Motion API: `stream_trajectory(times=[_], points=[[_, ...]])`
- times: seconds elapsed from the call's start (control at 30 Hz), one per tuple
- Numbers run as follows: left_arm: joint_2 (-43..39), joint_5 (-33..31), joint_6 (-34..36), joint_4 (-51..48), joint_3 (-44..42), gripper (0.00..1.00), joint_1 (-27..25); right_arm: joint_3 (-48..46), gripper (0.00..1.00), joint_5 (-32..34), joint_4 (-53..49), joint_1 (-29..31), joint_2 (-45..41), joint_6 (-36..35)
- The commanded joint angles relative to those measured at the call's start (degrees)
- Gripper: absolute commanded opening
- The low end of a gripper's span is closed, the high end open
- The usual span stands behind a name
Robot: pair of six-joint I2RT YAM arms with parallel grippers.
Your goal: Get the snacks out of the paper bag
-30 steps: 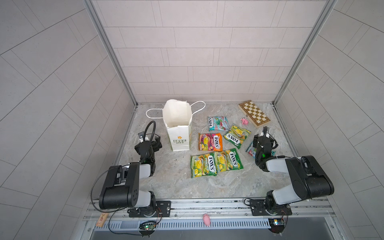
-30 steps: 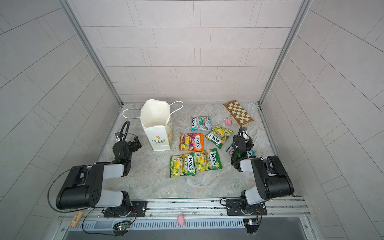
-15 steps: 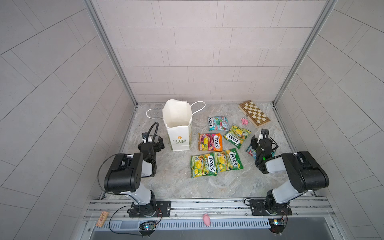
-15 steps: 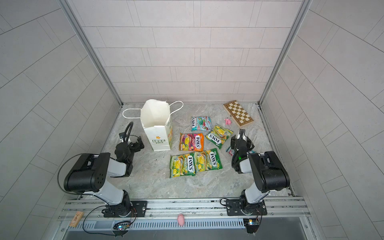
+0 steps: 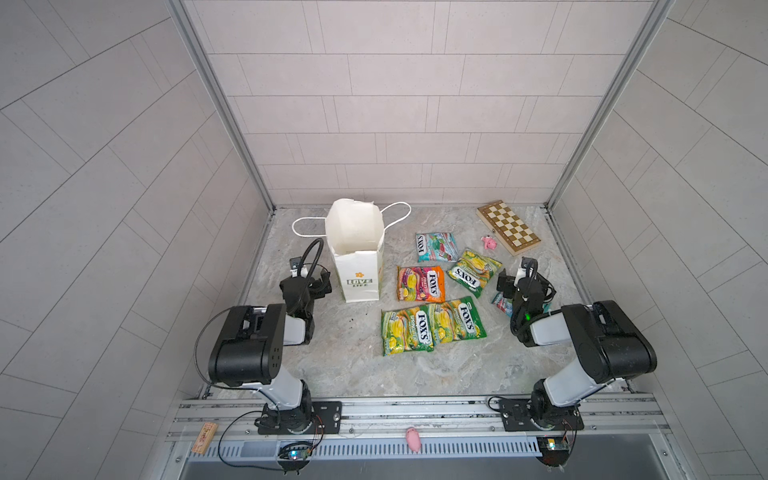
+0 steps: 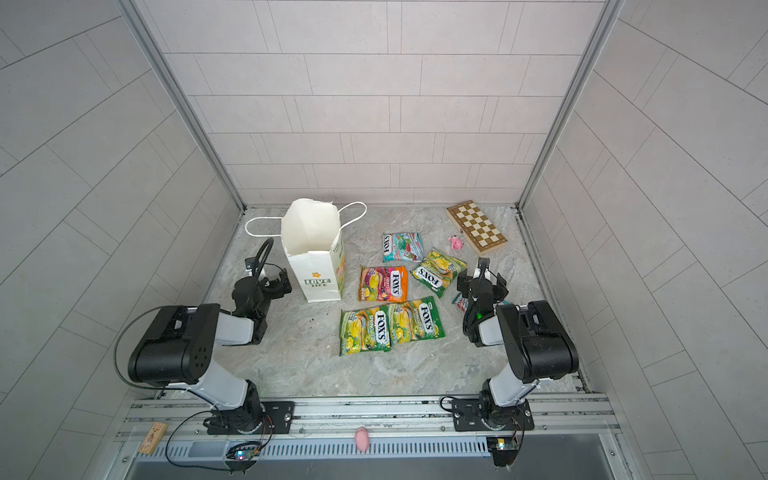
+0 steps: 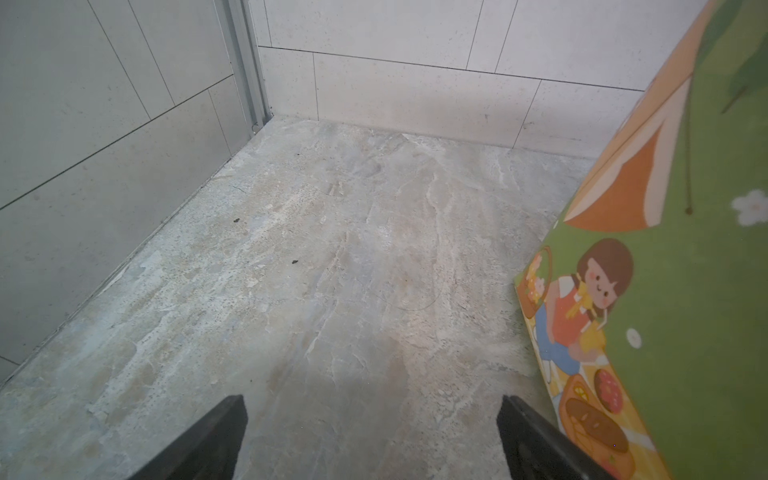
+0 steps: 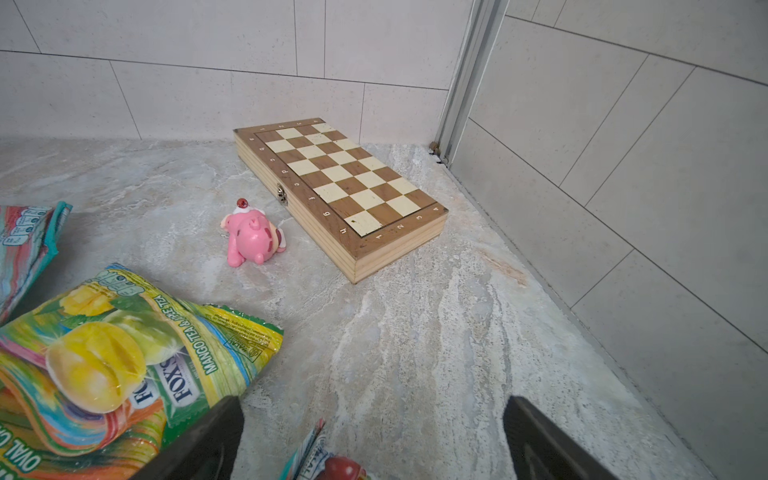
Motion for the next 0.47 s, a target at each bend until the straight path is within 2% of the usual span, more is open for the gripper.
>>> stream_trajectory(times=[0.0, 0.43], points=[[-0.4, 1.1, 0.9, -0.3, 1.1, 1.00, -0.2, 0.7, 0.99, 0.9, 0.4, 0.2, 0.0, -0.9], [-0.5, 0.7, 1.0, 0.0, 0.8, 1.00, -0.4, 0.7, 0.99, 0.9, 0.4, 0.3, 0.0, -0.9]])
